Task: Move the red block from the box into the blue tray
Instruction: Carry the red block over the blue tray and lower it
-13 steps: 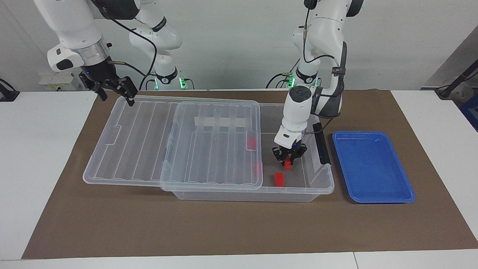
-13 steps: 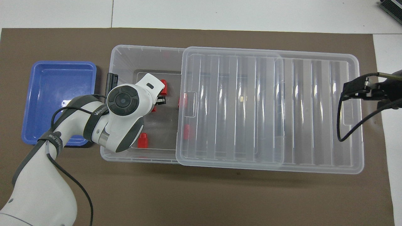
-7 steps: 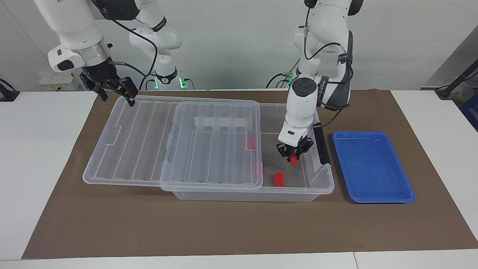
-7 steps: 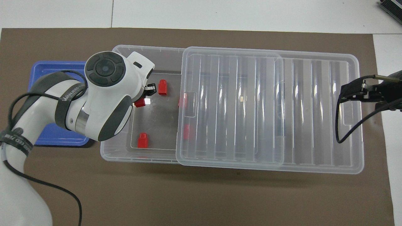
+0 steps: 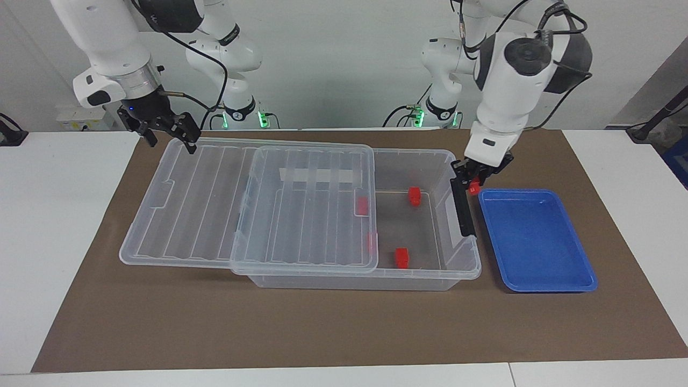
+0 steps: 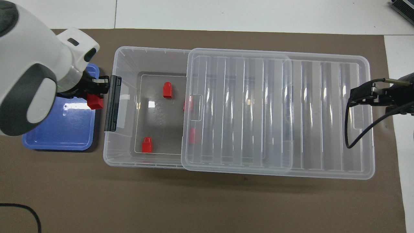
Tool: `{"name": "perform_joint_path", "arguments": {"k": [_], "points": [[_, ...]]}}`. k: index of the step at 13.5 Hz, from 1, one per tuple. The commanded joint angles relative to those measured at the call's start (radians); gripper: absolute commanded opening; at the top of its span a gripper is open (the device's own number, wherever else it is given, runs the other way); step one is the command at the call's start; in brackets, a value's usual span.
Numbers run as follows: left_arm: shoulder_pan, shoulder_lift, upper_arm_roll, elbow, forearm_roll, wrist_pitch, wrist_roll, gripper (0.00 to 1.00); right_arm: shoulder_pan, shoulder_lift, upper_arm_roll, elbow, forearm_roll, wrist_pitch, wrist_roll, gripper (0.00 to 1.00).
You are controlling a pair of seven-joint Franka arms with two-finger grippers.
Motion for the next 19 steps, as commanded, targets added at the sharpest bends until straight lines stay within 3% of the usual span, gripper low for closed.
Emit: {"name": "perform_joint_path", "arguments": {"k": [1, 3, 5, 6, 7, 8, 9, 11, 13, 19], "points": [[0.108, -0.01, 0.0, -0.011, -0.029, -0.002, 0.204, 0.05, -0.004, -0.026, 0.004, -0.03, 0.001, -0.006, -0.101, 1.0], [0.191, -0.026, 0.0, -0.071, -0.029, 0.094, 0.338, 0.05, -0.004, -0.032, 0.006, -0.036, 0.001, -0.009, -0.13, 1.0], [0.211, -0.06, 0.0, -0.184, -0.029, 0.269, 0.383, 0.05, -0.019, -0.034, 0.004, -0.051, 0.001, 0.009, -0.144, 1.0], [0.221, -0.063, 0.0, -0.232, -0.028, 0.343, 0.384, 0.05, -0.036, -0.045, 0.003, -0.077, 0.003, 0.036, -0.153, 0.95], [0.237, -0.063, 0.0, -0.257, -0.025, 0.384, 0.389, 0.05, -0.057, -0.058, 0.003, -0.114, 0.003, 0.076, -0.159, 0.79], [0.26, -0.063, 0.0, -0.263, -0.02, 0.4, 0.412, 0.05, -0.079, -0.078, 0.003, -0.16, 0.009, 0.122, -0.158, 0.27], [0.293, -0.062, 0.0, -0.266, -0.02, 0.417, 0.467, 0.05, -0.1, -0.095, 0.003, -0.212, 0.012, 0.17, -0.156, 0.0], [0.355, -0.051, 0.0, -0.324, -0.02, 0.489, 0.562, 0.05, -0.143, -0.124, 0.0, -0.308, 0.012, 0.26, -0.149, 0.0], [0.39, -0.043, 0.0, -0.415, -0.02, 0.645, 0.573, 0.05, -0.182, -0.125, 0.0, -0.355, 0.009, 0.277, -0.153, 0.0], [0.37, 0.084, 0.0, -0.449, -0.02, 0.78, 0.561, 0.05, -0.257, -0.091, -0.002, -0.444, 0.006, 0.394, -0.161, 0.0]]}}
